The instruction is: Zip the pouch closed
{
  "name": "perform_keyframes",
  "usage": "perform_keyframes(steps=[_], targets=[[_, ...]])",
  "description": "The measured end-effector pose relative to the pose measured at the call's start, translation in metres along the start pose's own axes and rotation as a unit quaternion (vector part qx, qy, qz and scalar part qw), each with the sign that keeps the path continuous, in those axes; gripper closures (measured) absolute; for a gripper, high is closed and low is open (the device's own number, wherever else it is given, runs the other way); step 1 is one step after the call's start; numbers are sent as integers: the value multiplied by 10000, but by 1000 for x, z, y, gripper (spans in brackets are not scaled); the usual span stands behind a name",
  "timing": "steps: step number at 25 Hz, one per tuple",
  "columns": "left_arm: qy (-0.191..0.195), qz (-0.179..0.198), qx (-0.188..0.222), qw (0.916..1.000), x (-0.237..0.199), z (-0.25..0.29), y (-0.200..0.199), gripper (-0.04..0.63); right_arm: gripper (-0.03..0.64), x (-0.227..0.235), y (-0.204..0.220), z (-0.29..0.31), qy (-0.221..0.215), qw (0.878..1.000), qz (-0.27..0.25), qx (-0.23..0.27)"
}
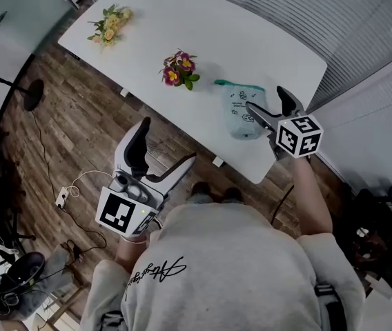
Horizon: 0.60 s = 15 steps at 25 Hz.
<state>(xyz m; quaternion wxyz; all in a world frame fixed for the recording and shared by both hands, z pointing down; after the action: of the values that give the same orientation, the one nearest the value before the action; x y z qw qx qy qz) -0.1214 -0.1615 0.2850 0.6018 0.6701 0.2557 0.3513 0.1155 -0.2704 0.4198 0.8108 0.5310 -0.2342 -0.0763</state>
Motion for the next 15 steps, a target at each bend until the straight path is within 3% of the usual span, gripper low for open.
perform_keyframes(steps=[15], targets=[[-167, -7, -112, 9998, -8, -17, 5, 165, 144, 28, 44, 57, 163, 9925, -183, -1196]])
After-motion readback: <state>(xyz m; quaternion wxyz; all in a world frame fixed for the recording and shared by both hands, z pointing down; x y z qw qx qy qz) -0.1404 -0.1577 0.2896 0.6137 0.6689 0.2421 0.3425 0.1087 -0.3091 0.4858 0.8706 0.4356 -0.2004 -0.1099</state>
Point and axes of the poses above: the fingertips, and each gripper's own axes: z forward along the fingers, x to its right, y out of its underside, the point moved 1 cm from there along -z, backward along the fingers, and after that the axes turned 9 degrees about z, right-handed, at the moved point
